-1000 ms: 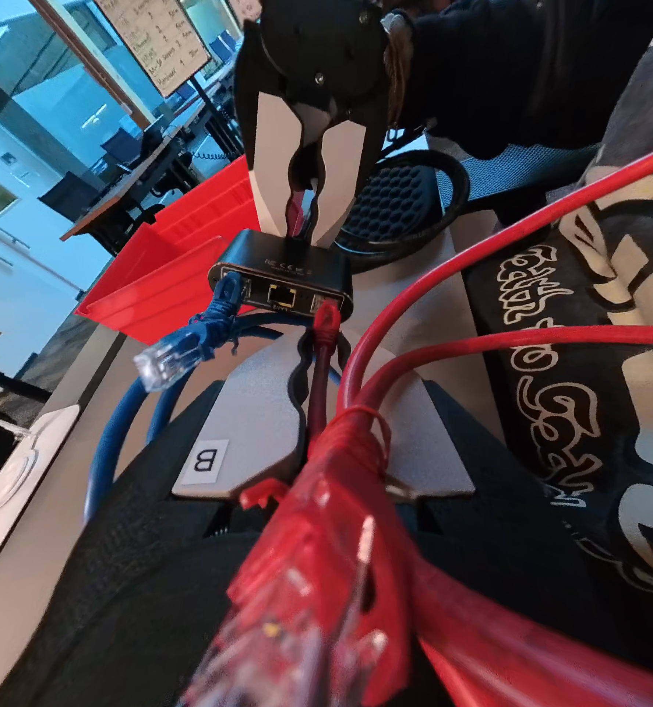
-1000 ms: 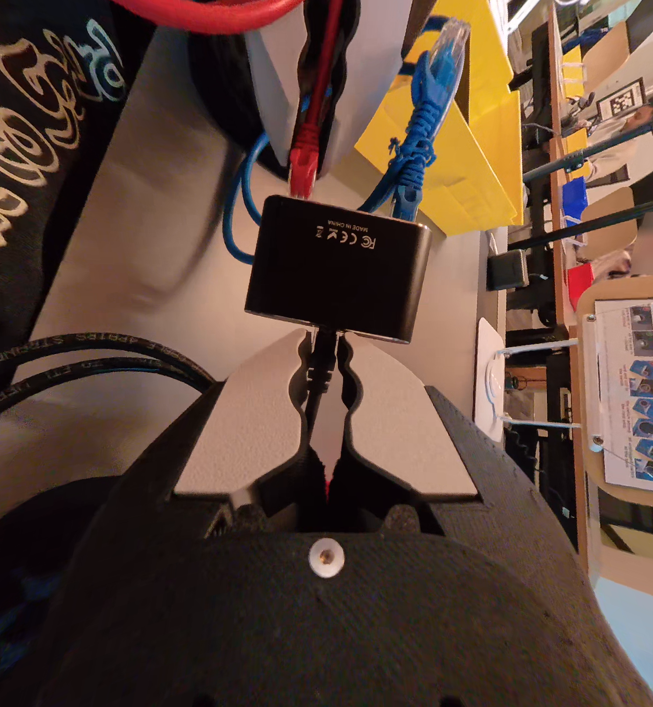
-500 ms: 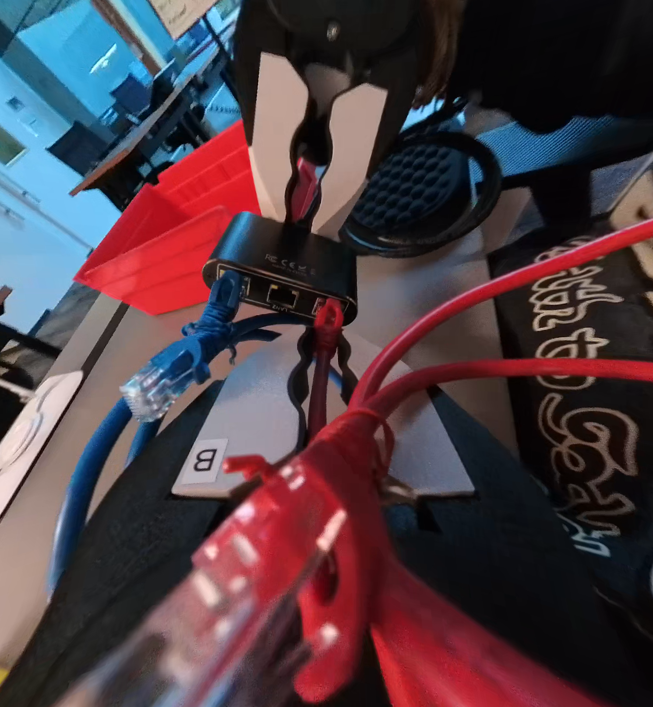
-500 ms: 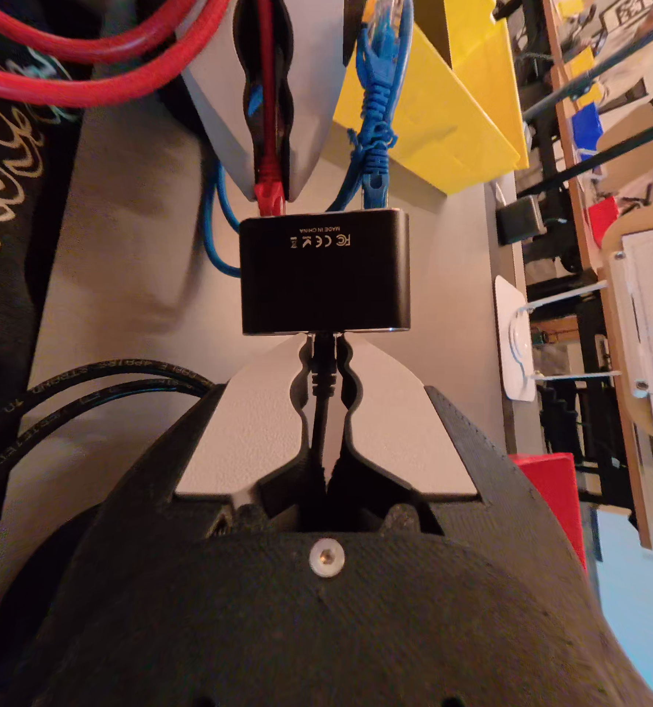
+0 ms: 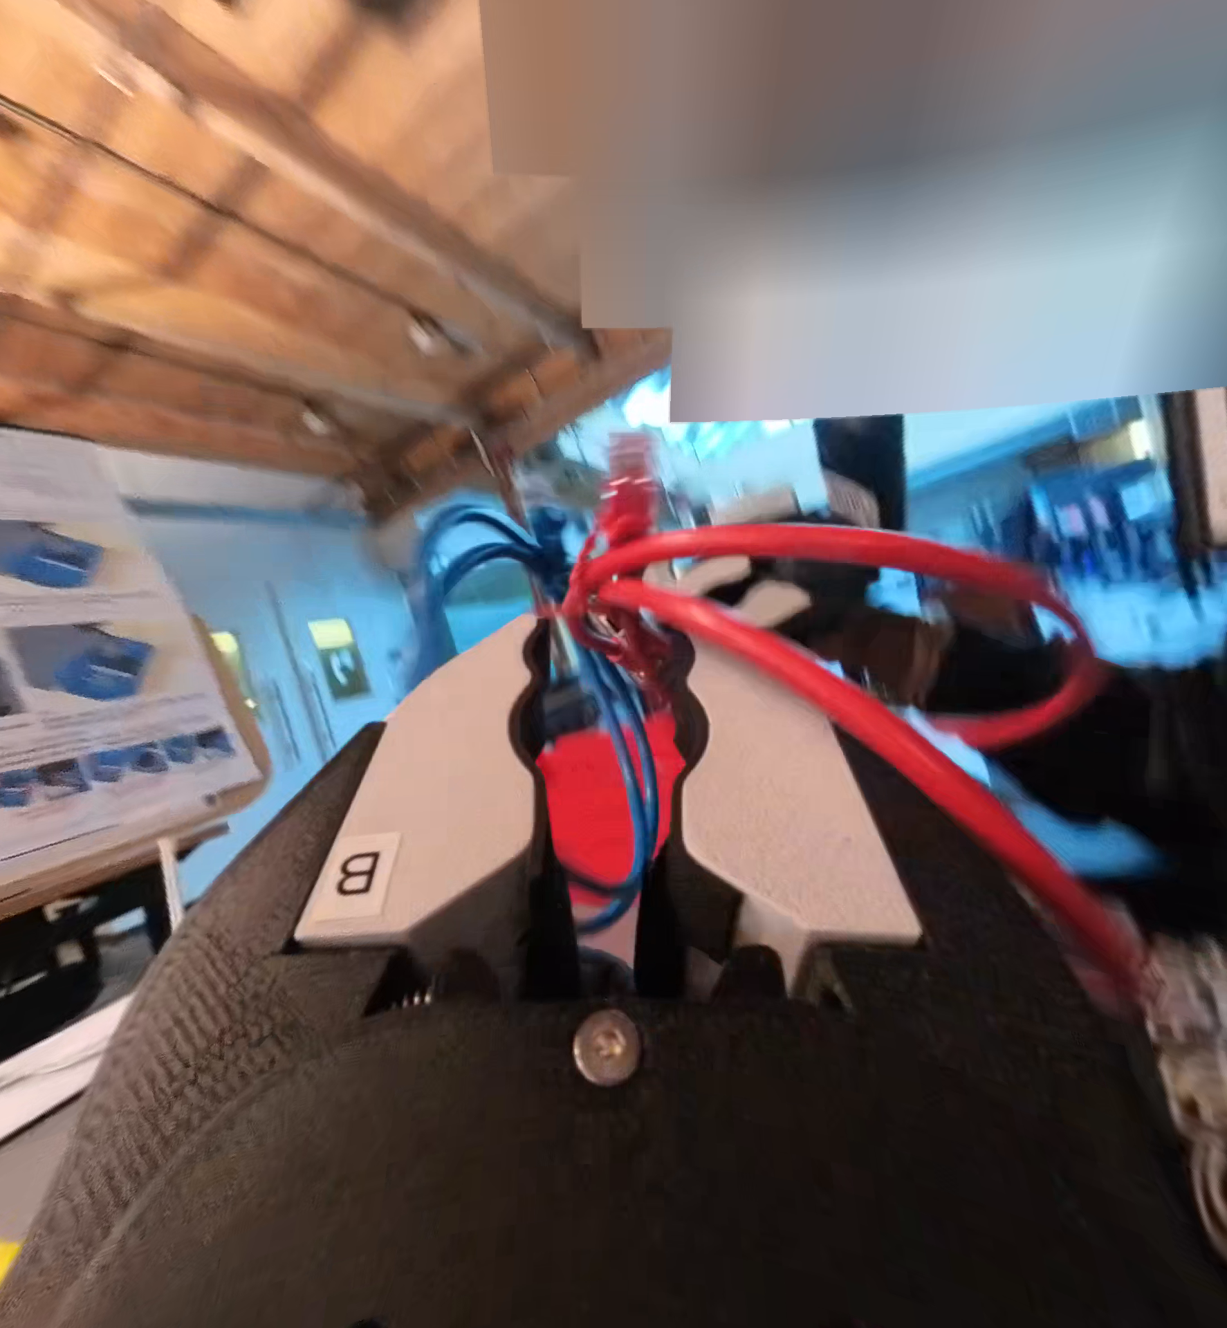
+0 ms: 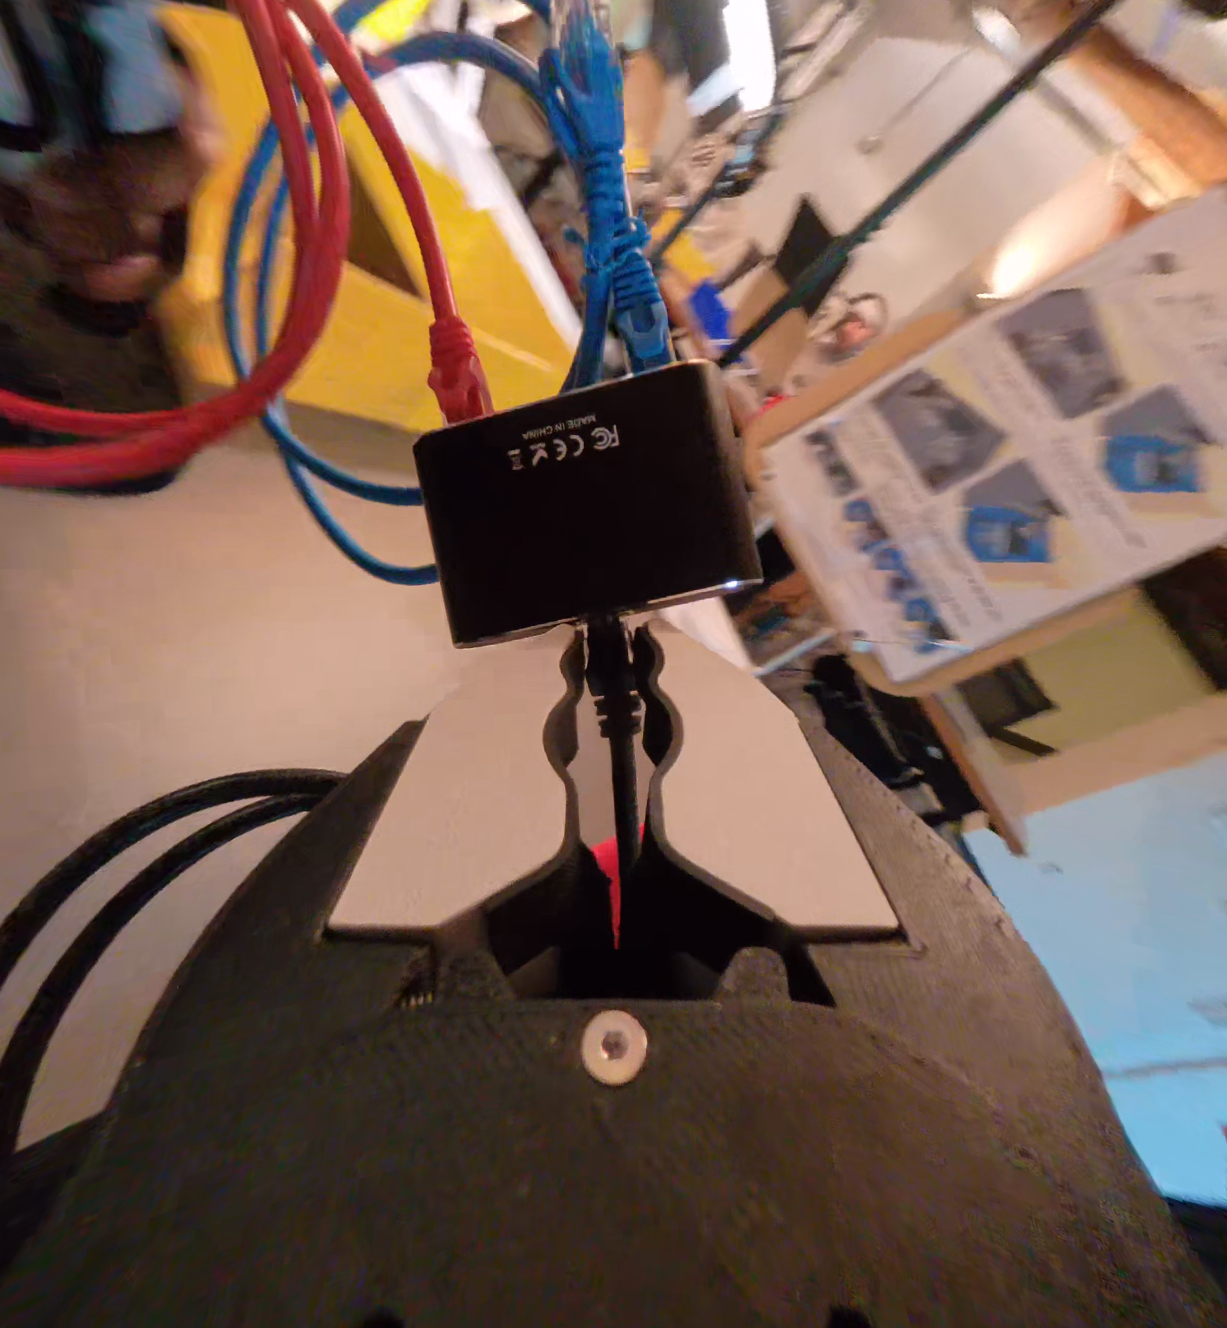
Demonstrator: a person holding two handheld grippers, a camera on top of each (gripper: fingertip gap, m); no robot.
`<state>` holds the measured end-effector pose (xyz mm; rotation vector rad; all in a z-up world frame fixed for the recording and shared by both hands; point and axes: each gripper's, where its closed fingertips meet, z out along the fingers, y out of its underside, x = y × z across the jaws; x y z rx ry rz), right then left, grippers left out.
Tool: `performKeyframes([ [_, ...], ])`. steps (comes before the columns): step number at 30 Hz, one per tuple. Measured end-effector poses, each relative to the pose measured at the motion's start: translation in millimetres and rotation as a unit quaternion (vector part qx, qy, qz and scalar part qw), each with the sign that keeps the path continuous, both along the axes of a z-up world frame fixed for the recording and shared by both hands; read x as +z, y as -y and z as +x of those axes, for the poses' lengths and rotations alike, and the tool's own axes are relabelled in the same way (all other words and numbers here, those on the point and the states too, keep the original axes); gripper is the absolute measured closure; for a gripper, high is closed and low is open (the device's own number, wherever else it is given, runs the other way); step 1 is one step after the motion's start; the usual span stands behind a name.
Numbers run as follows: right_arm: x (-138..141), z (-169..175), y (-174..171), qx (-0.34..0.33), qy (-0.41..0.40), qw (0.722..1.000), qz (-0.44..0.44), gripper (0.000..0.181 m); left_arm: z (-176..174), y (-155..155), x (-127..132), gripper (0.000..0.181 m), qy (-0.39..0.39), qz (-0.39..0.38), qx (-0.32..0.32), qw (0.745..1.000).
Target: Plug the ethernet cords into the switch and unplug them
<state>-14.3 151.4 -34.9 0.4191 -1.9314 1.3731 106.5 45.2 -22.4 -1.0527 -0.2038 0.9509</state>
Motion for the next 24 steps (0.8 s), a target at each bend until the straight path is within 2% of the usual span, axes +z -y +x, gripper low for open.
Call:
performKeyframes([
  [2,33,-17,-14,-0.04,-0.01,0.997,-0.059,0.169,1,26,14,0.153,-0.012,0.087,0.015,0.996],
  [3,48,-25,-22,-0.059,-0.009,0.994,-0.094,0.169,-1,35,16,0.153,-0.013,0.104,0.029,0.994],
  [6,85,-52,-52,-0.124,-0.003,0.972,-0.201,0.169,-5,32,11,0.152,-0.008,0.089,0.042,0.995],
  [9,97,-79,-82,-0.178,0.024,0.944,-0.277,0.169,-13,17,-1,0.152,0.009,0.034,0.055,0.998],
  [13,88,-114,-113,-0.226,0.068,0.908,-0.346,0.169,-20,3,-16,0.152,0.028,-0.027,0.073,0.997],
  [19,67,-159,-152,-0.318,0.065,0.85,-0.415,0.169,-31,-2,-32,0.153,0.064,-0.072,0.092,0.991],
  [24,40,-180,-167,-0.359,0.058,0.824,-0.435,0.169,-33,-5,-36,0.153,0.065,-0.09,0.097,0.989],
])
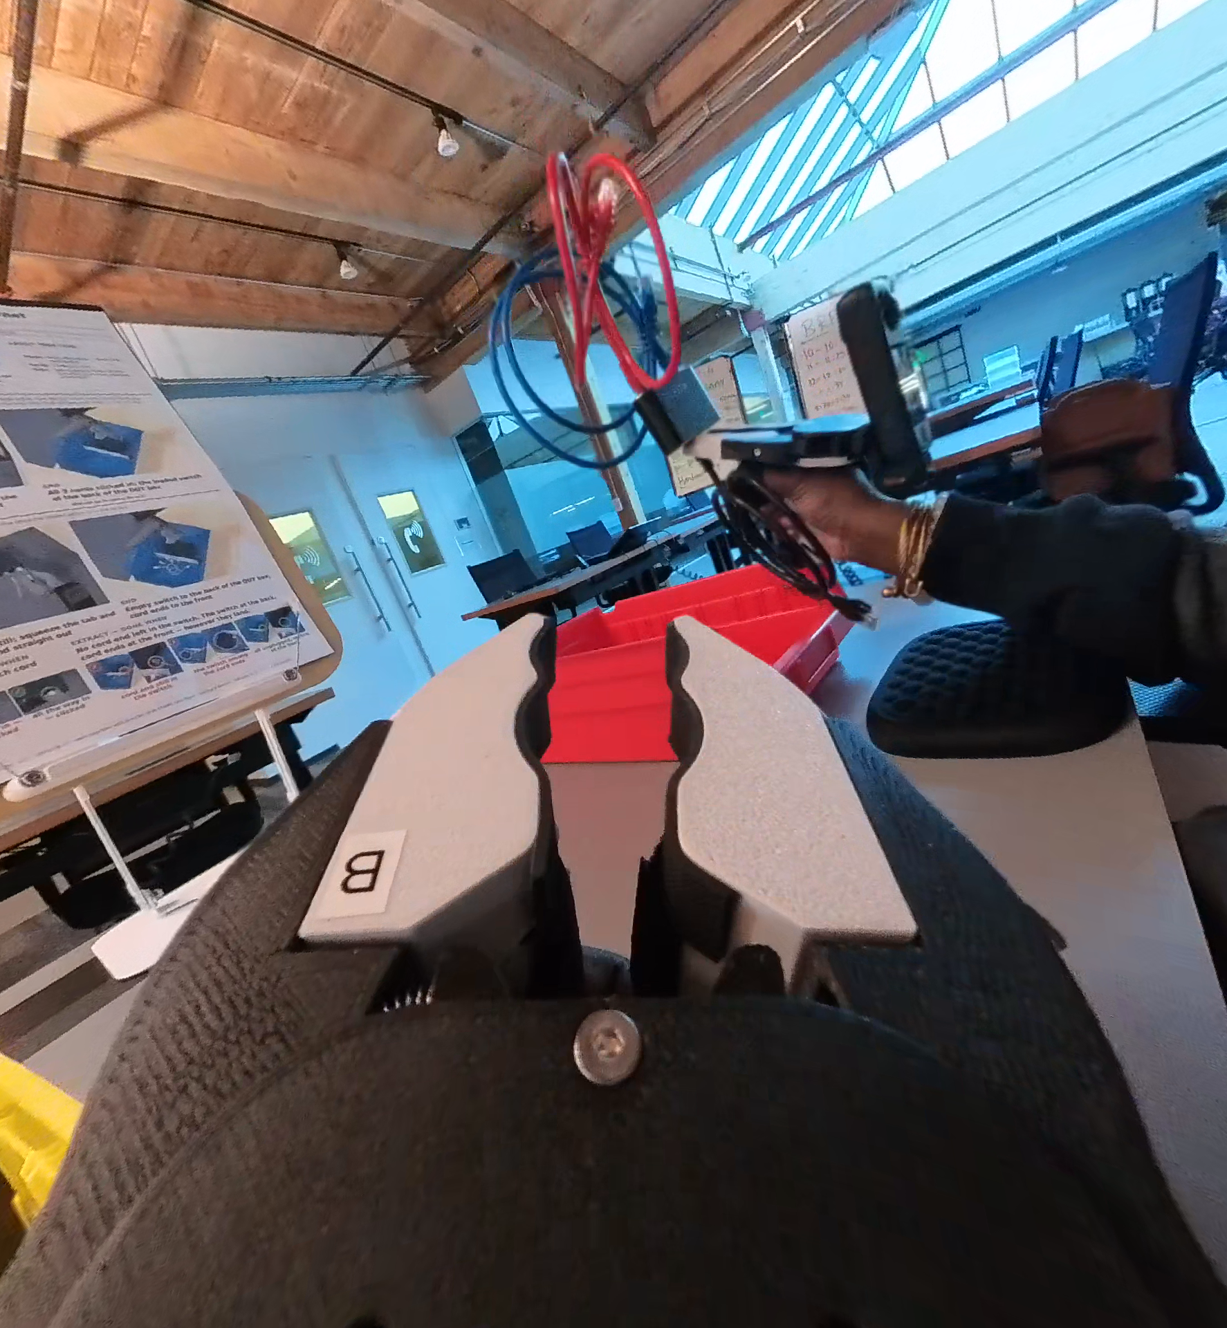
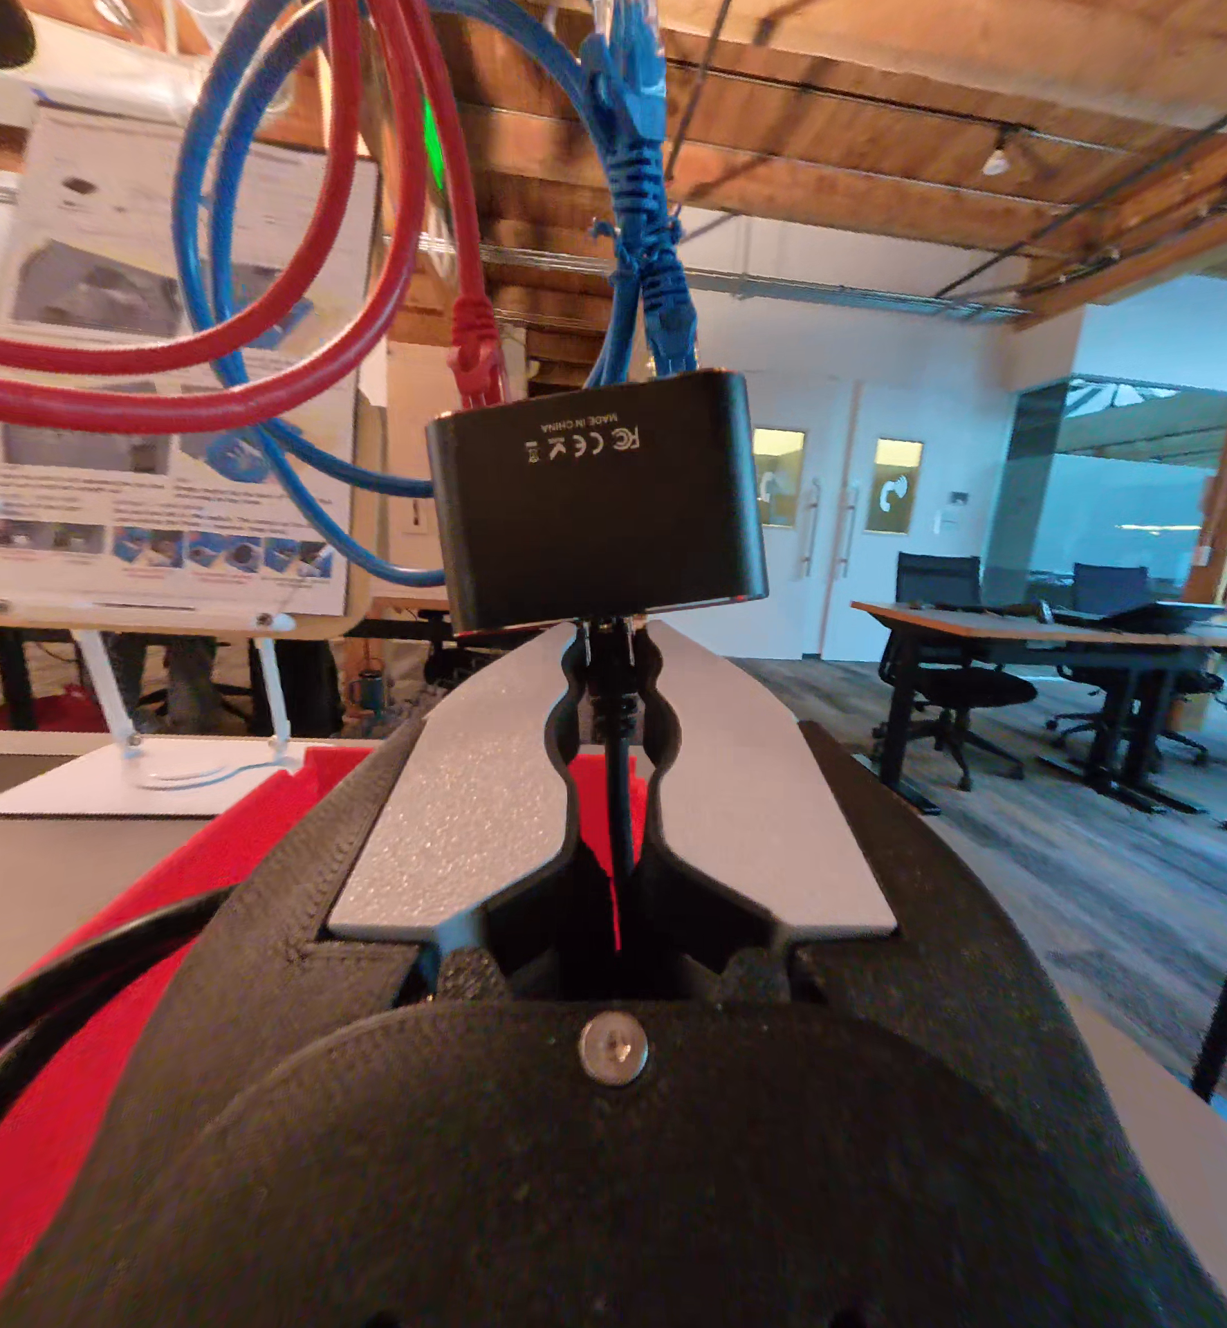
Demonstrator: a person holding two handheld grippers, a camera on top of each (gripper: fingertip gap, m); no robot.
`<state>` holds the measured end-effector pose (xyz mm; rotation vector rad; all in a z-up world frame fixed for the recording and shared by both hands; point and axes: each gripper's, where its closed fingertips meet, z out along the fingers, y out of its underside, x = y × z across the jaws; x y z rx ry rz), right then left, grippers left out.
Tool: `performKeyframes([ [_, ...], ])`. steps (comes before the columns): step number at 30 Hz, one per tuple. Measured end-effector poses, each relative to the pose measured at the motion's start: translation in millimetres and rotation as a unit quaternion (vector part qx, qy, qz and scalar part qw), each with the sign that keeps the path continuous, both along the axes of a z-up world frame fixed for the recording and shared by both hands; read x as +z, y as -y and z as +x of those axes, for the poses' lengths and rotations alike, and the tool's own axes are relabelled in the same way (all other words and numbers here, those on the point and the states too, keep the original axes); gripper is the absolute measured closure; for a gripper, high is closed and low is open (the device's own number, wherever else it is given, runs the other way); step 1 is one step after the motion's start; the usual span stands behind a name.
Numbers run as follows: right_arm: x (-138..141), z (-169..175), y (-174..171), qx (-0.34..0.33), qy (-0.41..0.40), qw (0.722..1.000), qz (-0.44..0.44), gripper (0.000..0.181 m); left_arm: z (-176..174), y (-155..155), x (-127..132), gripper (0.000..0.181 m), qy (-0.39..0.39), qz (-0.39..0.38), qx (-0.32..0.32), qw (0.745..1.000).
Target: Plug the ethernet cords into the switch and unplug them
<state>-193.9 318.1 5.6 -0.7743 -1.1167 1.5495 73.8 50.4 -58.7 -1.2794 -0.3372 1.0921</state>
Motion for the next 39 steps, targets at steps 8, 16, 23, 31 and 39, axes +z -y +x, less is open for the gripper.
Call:
performKeyframes([
  [8,-9,-12,-7,-0.055,-0.023,0.998,0.023,0.169,-2,-2,-3,0.153,0.002,-0.014,0.005,1.0],
  [16,-39,-28,14,-0.055,0.046,0.99,0.125,0.168,-5,-5,-10,0.153,0.006,-0.045,0.016,0.999],
  [23,-65,-40,25,-0.072,0.099,0.969,0.214,0.168,-6,-8,-13,0.153,0.007,-0.063,0.021,0.998],
  [31,-96,-50,41,-0.093,0.152,0.924,0.339,0.168,-6,-9,-15,0.153,0.009,-0.07,0.022,0.997],
  [39,-144,-56,50,-0.104,0.224,0.845,0.475,0.168,-7,-10,-15,0.153,0.009,-0.073,0.024,0.997],
])
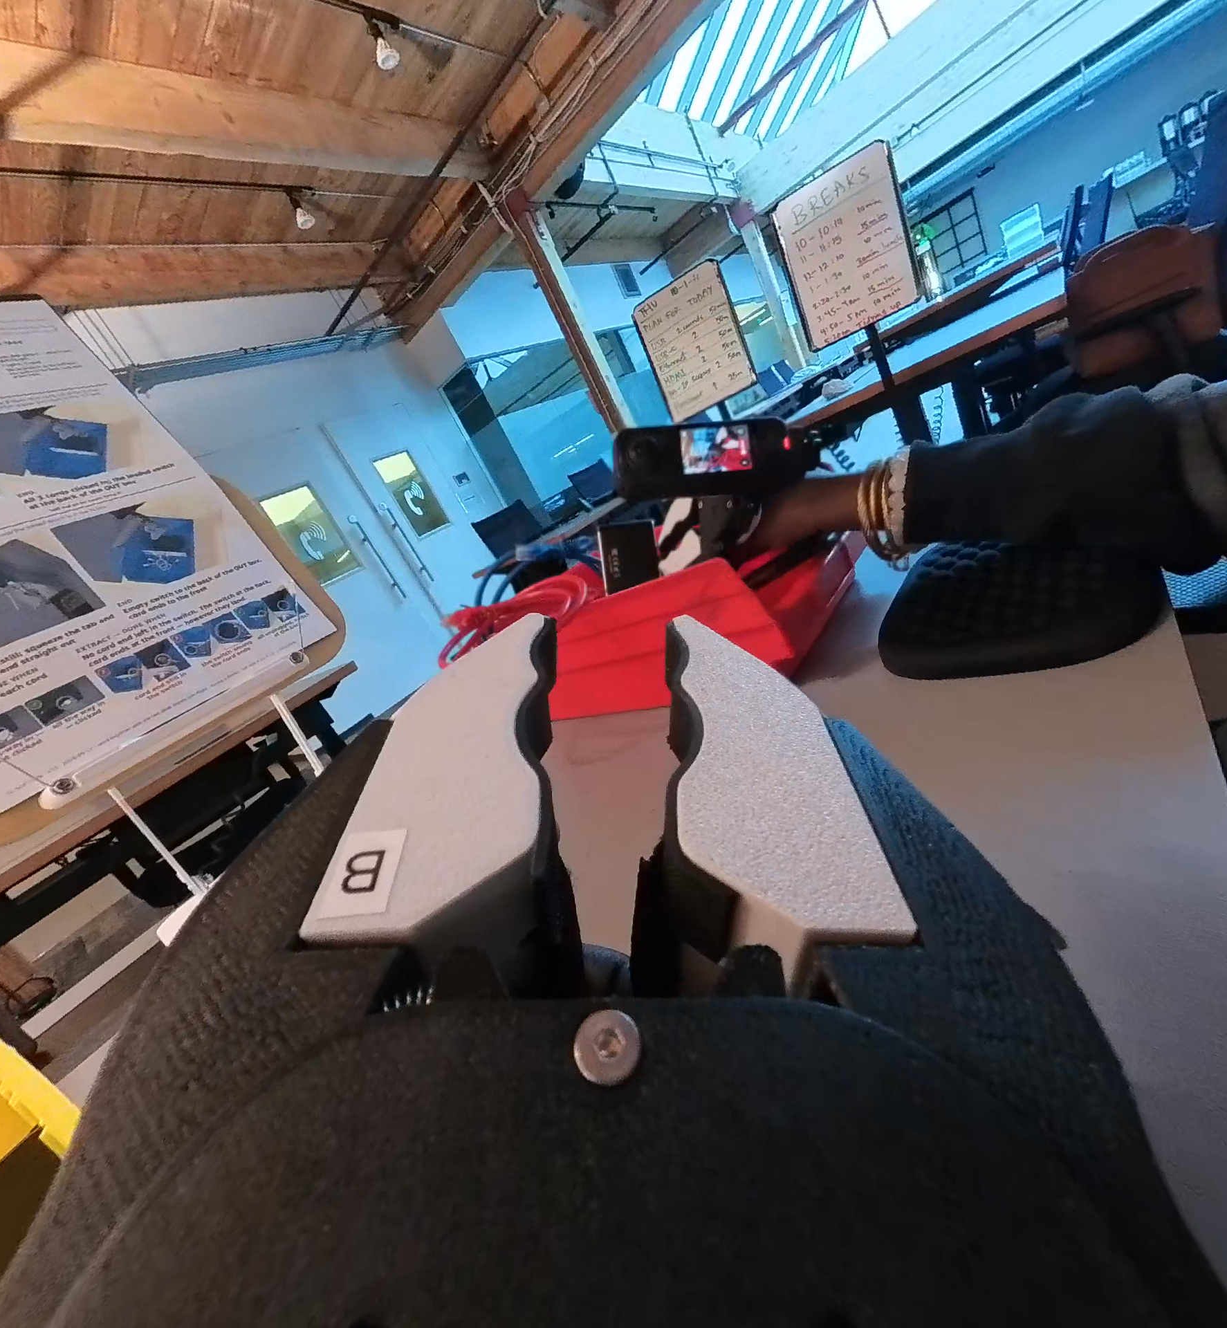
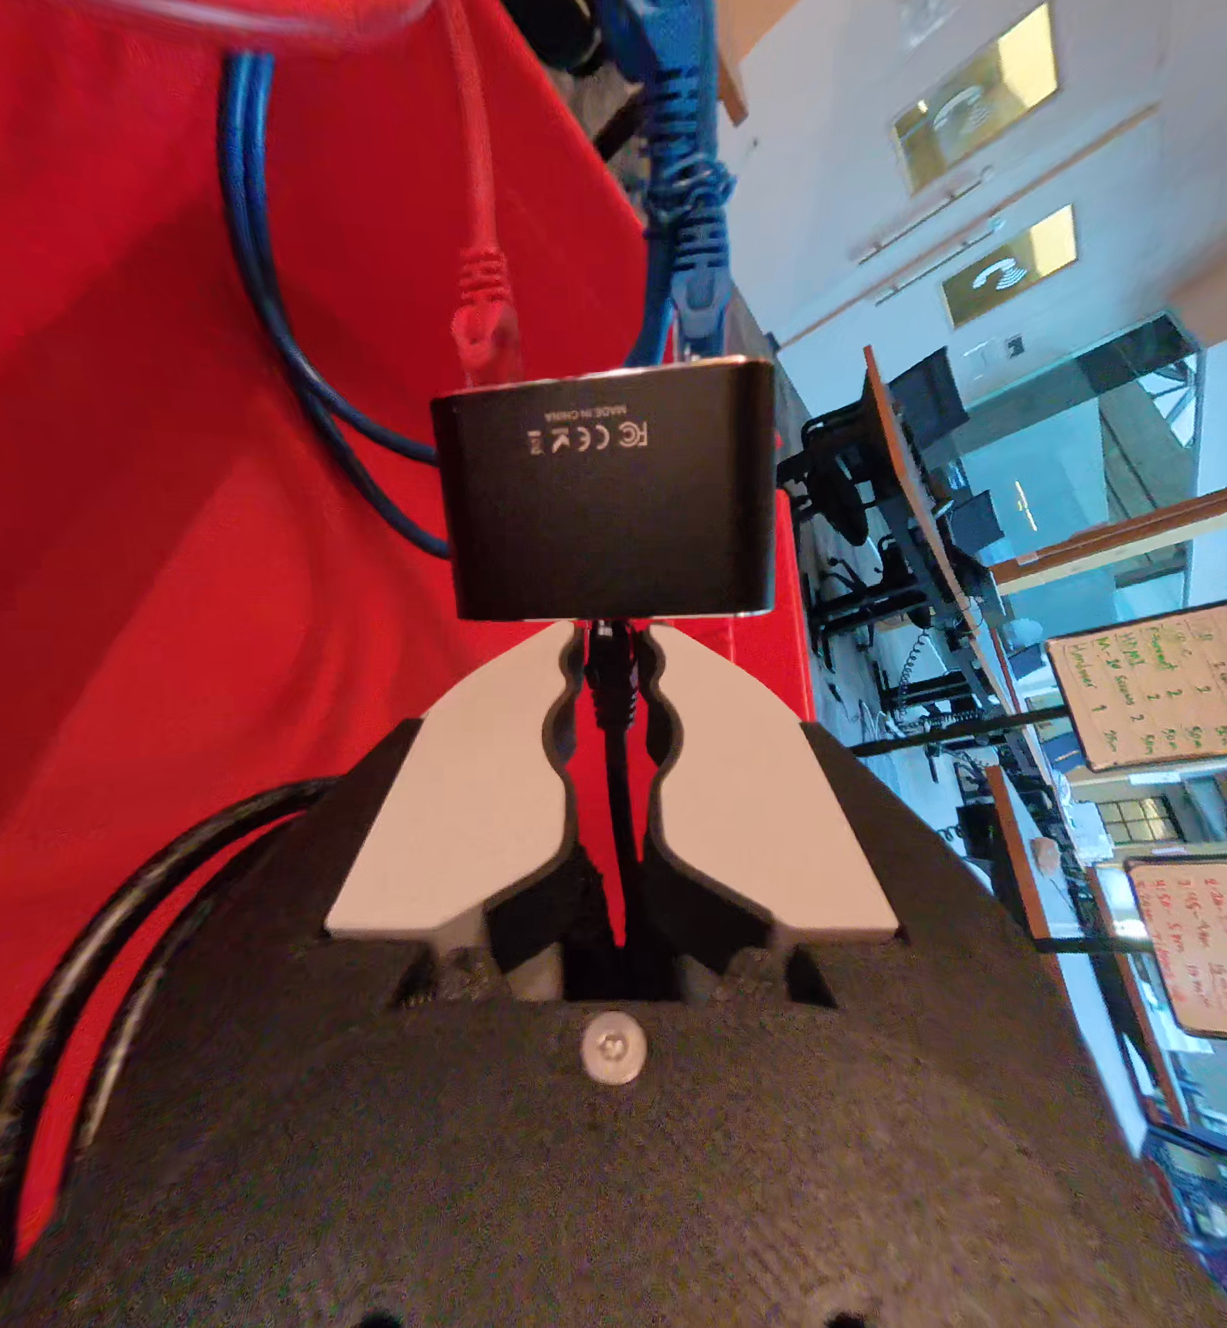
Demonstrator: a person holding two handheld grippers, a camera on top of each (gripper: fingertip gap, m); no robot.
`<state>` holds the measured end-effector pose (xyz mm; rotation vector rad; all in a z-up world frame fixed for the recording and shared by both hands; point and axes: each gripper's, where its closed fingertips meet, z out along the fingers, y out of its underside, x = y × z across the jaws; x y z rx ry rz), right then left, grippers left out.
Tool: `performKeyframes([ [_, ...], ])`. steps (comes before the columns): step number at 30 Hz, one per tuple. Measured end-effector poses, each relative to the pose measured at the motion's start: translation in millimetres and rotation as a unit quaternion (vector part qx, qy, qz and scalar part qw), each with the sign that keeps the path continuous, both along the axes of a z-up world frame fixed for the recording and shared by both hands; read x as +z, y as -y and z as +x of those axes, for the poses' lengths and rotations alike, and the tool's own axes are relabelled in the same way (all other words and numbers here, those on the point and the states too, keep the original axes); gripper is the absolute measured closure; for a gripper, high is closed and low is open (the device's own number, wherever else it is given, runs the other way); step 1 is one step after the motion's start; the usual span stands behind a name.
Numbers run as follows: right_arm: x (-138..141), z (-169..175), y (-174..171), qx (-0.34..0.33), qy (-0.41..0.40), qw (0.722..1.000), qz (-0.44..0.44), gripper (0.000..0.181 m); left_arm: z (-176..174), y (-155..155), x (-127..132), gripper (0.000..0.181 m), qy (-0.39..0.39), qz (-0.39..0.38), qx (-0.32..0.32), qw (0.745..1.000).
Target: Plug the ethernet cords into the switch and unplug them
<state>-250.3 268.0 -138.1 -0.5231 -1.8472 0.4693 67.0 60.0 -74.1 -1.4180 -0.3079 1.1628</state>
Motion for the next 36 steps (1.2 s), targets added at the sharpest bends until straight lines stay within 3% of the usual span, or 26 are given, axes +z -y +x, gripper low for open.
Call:
performKeyframes([
  [4,10,1,-3,0.0,-0.009,0.999,-0.047,0.145,0,-1,-1,0.153,0.002,-0.004,0.001,1.0],
  [8,50,12,-3,0.052,-0.05,0.969,-0.237,0.131,-1,-1,-2,0.153,0.002,-0.007,0.001,1.0],
  [12,125,47,-24,0.138,-0.184,0.878,-0.421,0.112,-1,-2,-3,0.153,0.003,-0.009,0.002,1.0],
  [14,168,76,-56,0.169,-0.308,0.796,-0.493,0.11,-2,-1,-3,0.153,0.006,-0.009,0.006,1.0],
  [16,188,99,-86,0.181,-0.376,0.725,-0.548,0.09,-4,1,-3,0.153,0.009,-0.007,0.013,1.0],
  [18,193,102,-103,0.176,-0.383,0.7,-0.576,0.073,-6,4,-3,0.153,0.012,-0.003,0.02,1.0],
  [20,195,94,-116,0.162,-0.383,0.706,-0.573,0.066,-6,5,-2,0.153,0.011,0.002,0.023,1.0],
  [22,187,76,-119,0.148,-0.33,0.742,-0.564,0.07,-7,7,-1,0.153,0.008,0.005,0.027,1.0],
  [25,154,51,-104,0.155,-0.126,0.808,-0.554,0.07,-8,9,-2,0.153,0.011,0.007,0.032,0.999],
  [28,110,62,-92,0.169,0.082,0.846,-0.499,0.072,-10,9,-3,0.153,0.016,0.007,0.035,0.999],
  [31,62,83,-101,0.144,0.216,0.88,-0.398,0.097,-11,9,-5,0.153,0.019,0.004,0.037,0.999],
  [33,41,90,-108,0.124,0.263,0.887,-0.359,0.106,-11,9,-6,0.153,0.02,0.002,0.036,0.999],
  [36,24,96,-97,0.135,0.316,0.871,-0.351,0.108,-11,7,-8,0.153,0.024,-0.004,0.034,0.999],
])
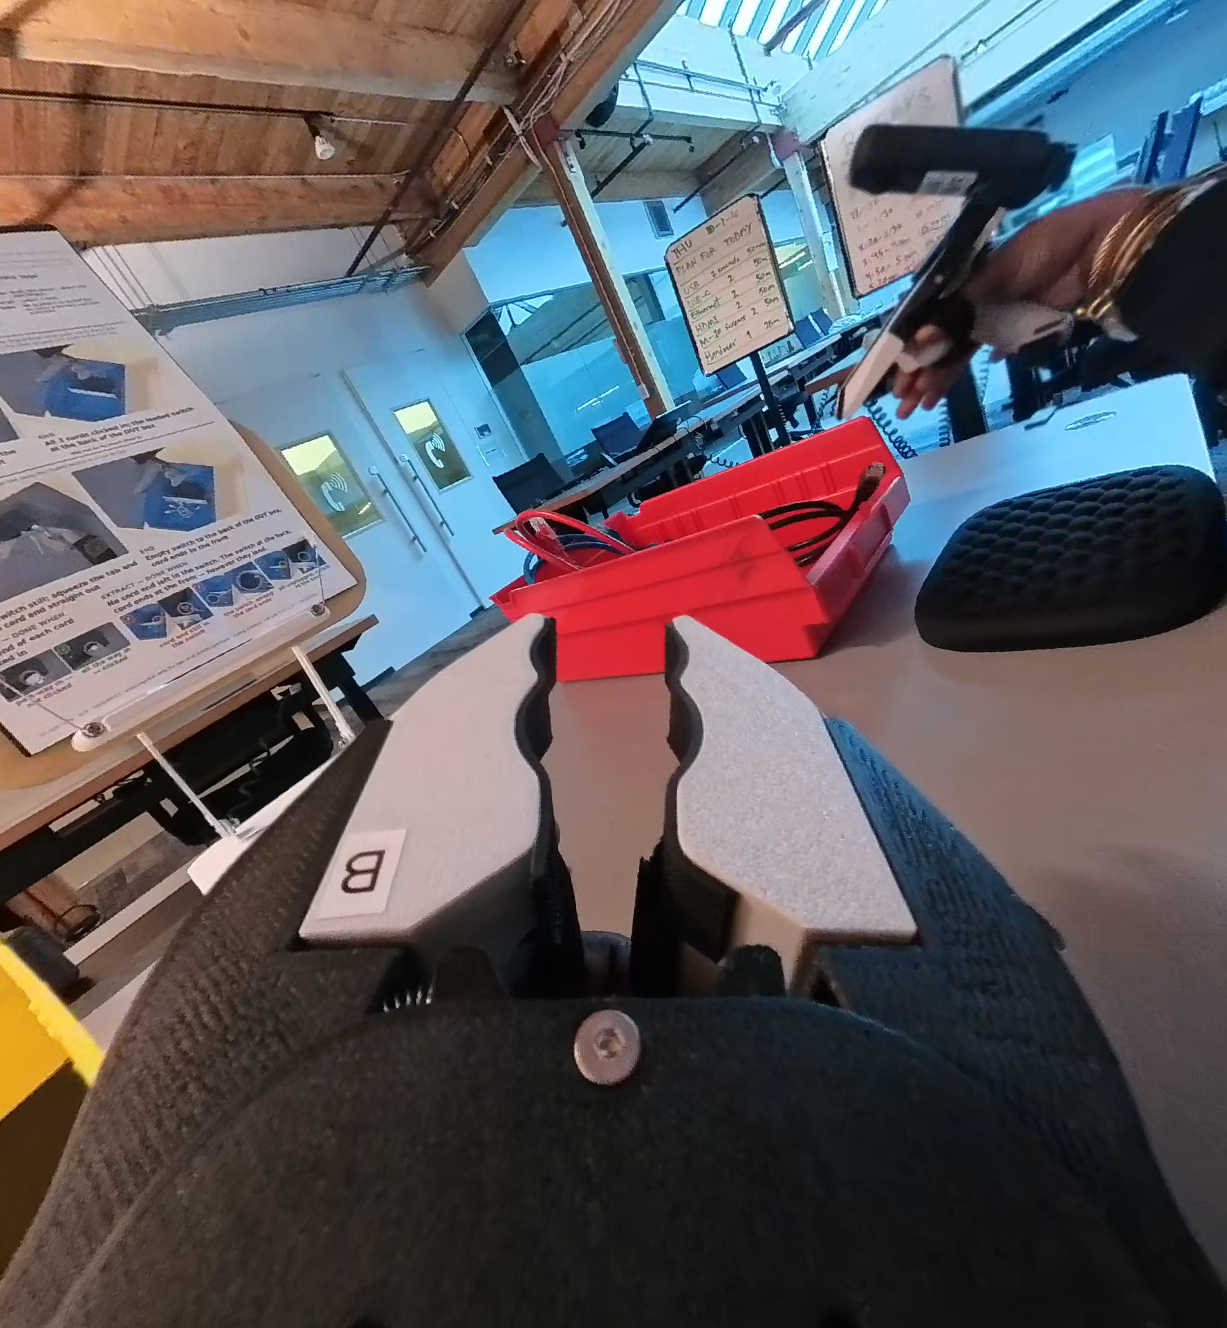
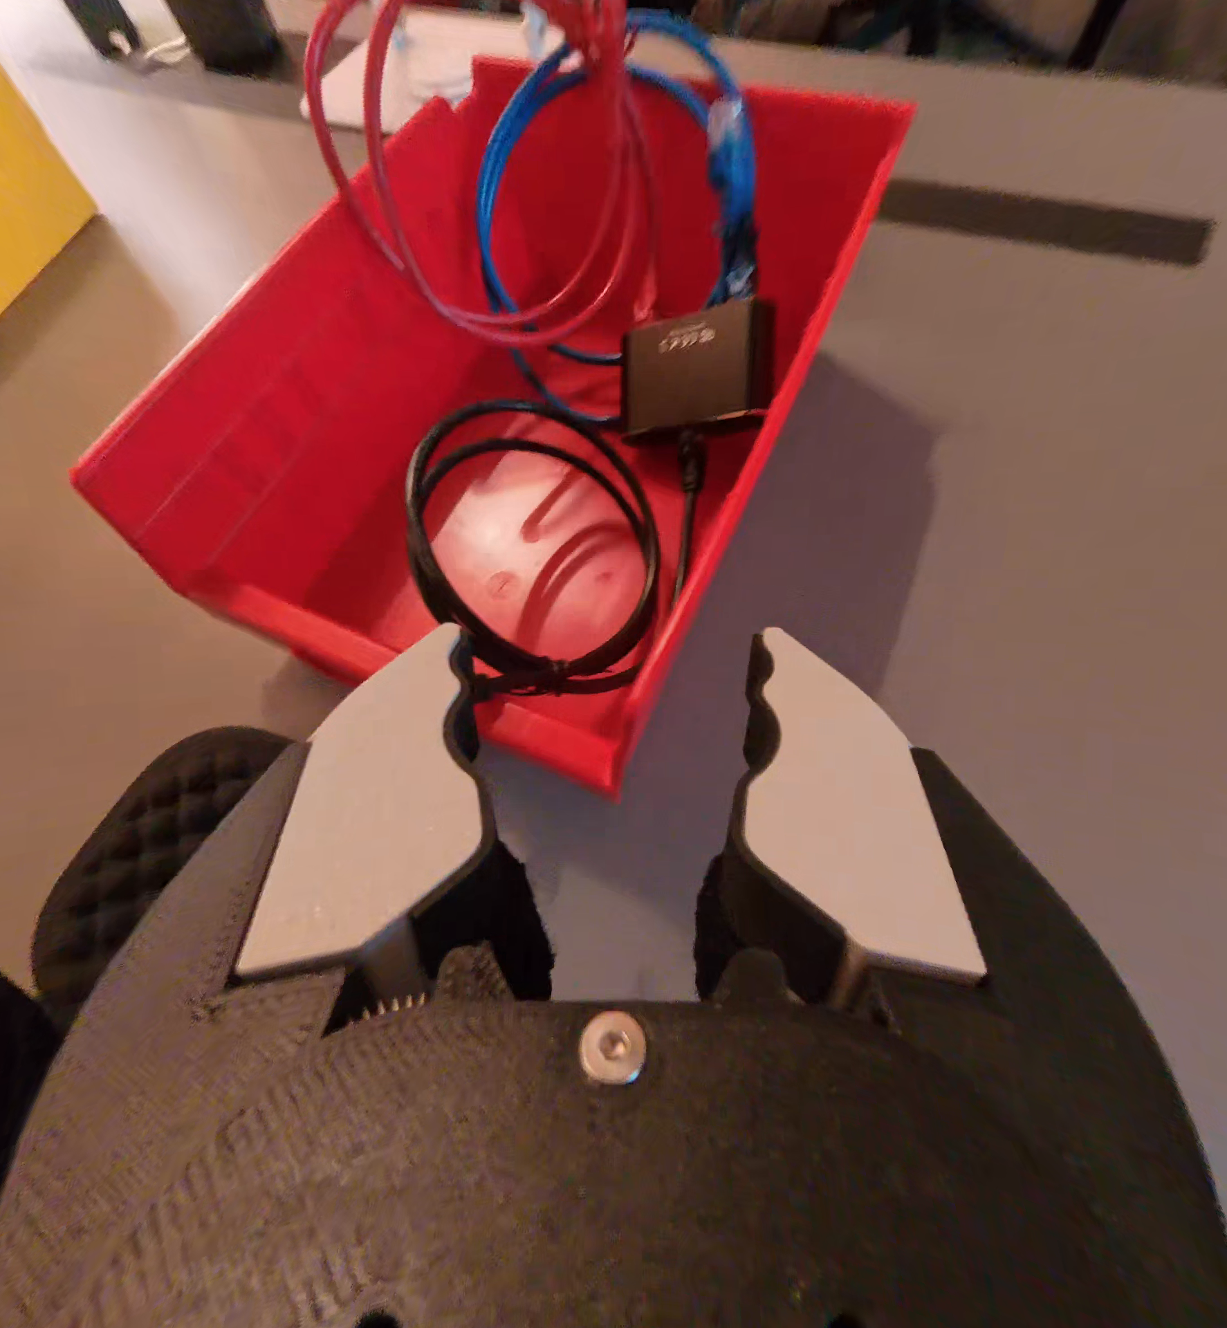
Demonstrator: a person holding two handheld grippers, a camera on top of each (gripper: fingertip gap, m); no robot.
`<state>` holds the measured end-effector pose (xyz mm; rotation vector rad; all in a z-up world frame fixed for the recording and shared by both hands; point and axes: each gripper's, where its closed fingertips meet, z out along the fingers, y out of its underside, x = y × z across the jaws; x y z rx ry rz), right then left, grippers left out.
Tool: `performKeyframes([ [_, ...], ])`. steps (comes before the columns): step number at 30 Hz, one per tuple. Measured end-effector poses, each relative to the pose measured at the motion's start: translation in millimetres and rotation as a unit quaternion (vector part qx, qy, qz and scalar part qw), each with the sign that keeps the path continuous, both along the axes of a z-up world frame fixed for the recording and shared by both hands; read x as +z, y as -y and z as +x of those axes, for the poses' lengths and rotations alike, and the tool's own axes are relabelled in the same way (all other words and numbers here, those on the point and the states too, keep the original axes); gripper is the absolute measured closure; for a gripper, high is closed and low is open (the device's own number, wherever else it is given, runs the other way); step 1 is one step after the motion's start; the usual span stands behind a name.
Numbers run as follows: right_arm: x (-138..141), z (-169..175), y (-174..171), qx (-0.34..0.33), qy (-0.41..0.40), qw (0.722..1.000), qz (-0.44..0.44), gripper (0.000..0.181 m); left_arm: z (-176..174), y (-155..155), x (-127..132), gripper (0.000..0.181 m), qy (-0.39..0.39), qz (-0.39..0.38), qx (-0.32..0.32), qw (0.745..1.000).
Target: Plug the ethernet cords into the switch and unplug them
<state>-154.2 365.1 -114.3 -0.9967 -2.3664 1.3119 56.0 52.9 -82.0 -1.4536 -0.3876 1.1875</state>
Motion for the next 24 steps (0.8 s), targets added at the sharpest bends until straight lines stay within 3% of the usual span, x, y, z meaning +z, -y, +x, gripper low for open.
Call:
performKeyframes([
  [2,-14,1,8,0.015,0.029,0.999,0.023,0.121,0,0,-1,0.153,0.001,-0.003,0.002,1.0],
  [6,-38,-9,10,0.009,0.002,0.991,0.131,0.16,0,0,-2,0.153,0.003,-0.002,-0.001,1.0],
  [9,-39,0,29,0.051,-0.005,0.99,0.129,0.157,0,-1,-3,0.153,0.006,-0.005,-0.003,1.0],
  [24,-40,10,105,0.085,-0.038,0.987,0.135,0.157,-1,-4,-12,0.153,0.021,-0.028,-0.005,0.999],
])
